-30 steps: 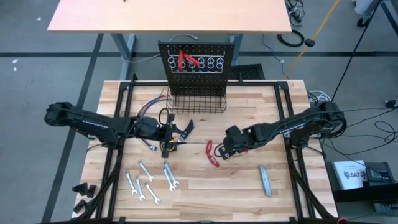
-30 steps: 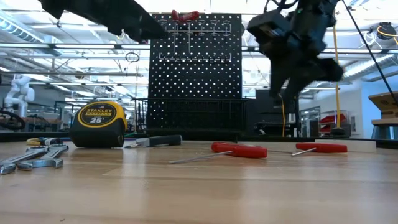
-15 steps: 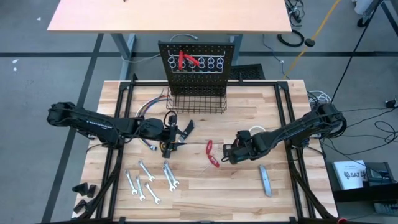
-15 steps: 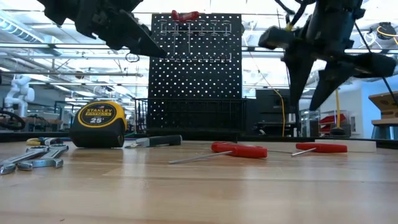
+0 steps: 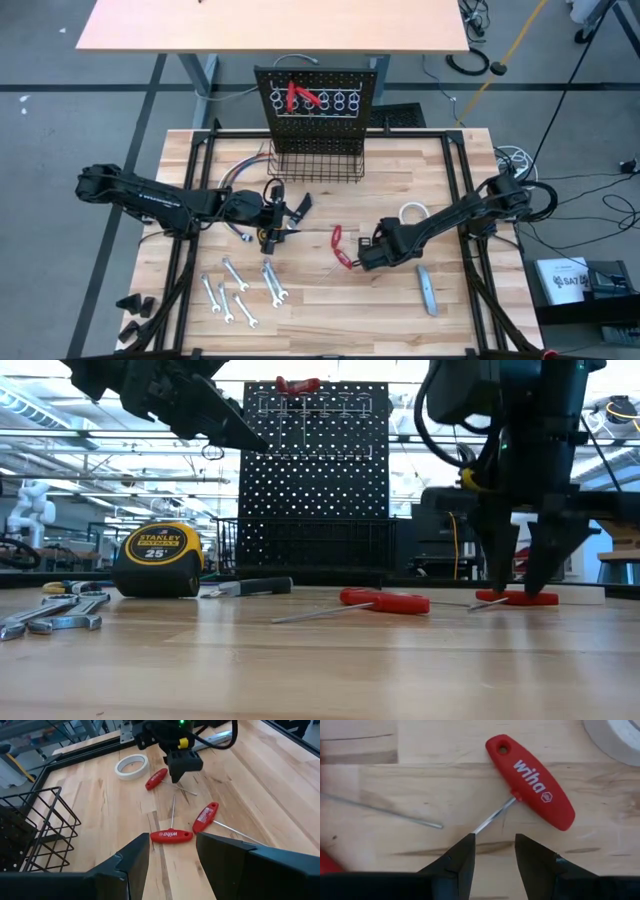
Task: Hang tools onto peg board
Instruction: Hang the top right allen wrench on the peg board
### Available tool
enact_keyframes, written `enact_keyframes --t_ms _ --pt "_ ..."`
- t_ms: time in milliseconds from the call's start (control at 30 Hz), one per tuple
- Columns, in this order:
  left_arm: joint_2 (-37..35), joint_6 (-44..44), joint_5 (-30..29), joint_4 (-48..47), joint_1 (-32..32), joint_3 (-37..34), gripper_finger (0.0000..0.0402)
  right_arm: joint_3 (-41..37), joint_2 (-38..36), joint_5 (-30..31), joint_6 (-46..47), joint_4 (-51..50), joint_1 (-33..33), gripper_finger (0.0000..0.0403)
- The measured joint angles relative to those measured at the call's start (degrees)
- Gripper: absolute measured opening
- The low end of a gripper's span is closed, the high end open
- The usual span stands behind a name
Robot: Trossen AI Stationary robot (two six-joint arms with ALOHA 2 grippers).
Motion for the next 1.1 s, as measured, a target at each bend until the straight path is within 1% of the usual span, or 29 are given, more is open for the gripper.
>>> enact_keyframes --t_ms 200,333,433,600,733,933,1000,1100 --pt "-0.02 -0.13 0.0 0.01 0.0 0.0 0.0171 0.04 1.32 0.58 -0.02 2.13 -0.51 0.0132" --pt "-0.02 -0.17 0.0 -0.01 0.0 0.0 0.0171 0.01 0.07 -1.61 -0.11 2.74 -0.61 0.0132" --pt "-0.02 -0.17 0.0 -0.01 0.0 0.0 0.0171 -0.02 -1.52 -1.62 0.03 2.93 -0.56 0.0132" --pt "-0.02 -0.16 0.0 -0.01 0.0 0.02 0.0171 -0.02 -2.04 1.97 1.25 3.69 -0.58 0.0132" --pt "-0.02 -0.17 0.02 -0.03 0.0 0.02 0.0171 -0.02 -0.61 2.08 1.24 3.94 -0.8 0.0132" --pt "-0.02 -0.17 0.02 -0.03 0.01 0.04 0.0171 0.27 2.93 -0.34 -0.77 4.31 -0.8 0.0131" --pt "-0.02 -0.19 0.02 -0.02 0.0 0.04 0.0171 0.31 3.82 -0.63 -1.84 4.45 -0.82 0.0124" --pt "-0.02 -0.19 0.02 -0.01 0.02 0.04 0.0171 0.25 3.9 -1.73 -3.23 4.69 -0.85 0.0097"
